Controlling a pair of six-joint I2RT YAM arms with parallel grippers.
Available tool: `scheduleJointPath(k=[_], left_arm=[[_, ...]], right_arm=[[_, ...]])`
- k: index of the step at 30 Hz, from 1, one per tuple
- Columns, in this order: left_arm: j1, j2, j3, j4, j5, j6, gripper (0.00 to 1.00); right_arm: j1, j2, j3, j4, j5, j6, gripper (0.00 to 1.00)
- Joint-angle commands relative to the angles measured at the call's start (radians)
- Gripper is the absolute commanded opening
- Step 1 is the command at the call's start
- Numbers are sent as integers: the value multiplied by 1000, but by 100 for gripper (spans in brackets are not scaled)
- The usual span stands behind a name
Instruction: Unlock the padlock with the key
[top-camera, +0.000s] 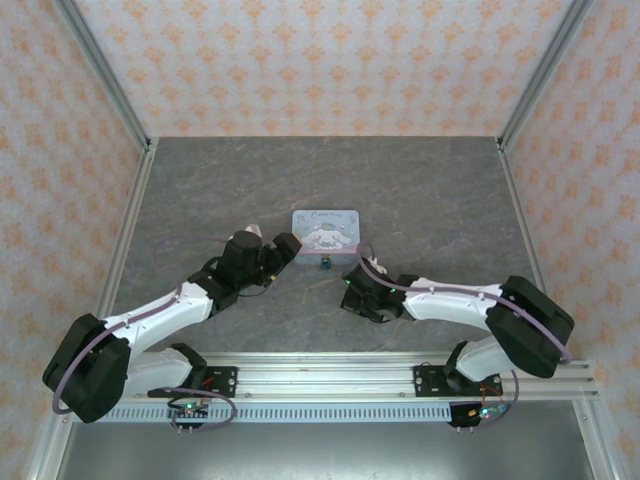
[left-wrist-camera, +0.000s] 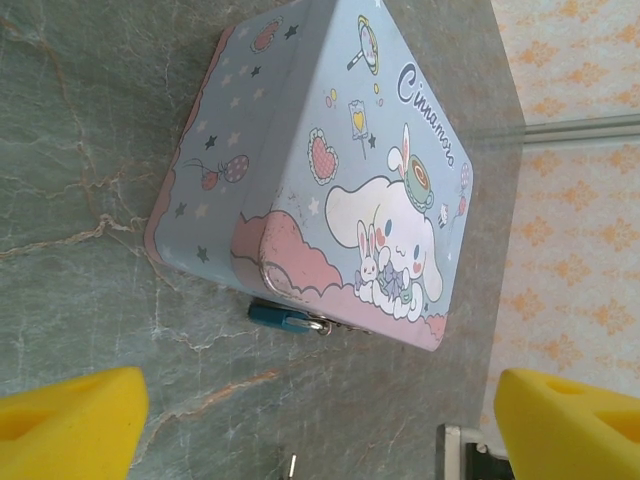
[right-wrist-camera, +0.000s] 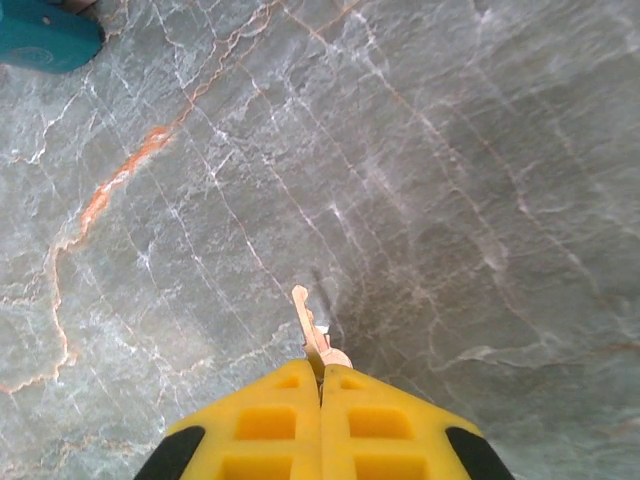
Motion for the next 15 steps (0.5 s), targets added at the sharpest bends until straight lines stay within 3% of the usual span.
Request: scheduleJointPath(k=[1,8,15], left_arm=[[5,2,21,-12,18,38,90],[-20,-13,8,-6,-12,35,90],[-69,18,23,6,-27,39,90]], right_arm=[[-2,-62,-27,19,-3,-54,0],[-7,-158,-64,54,-8,-123,0],[-62,-234,-140,173,-108,-208,0]])
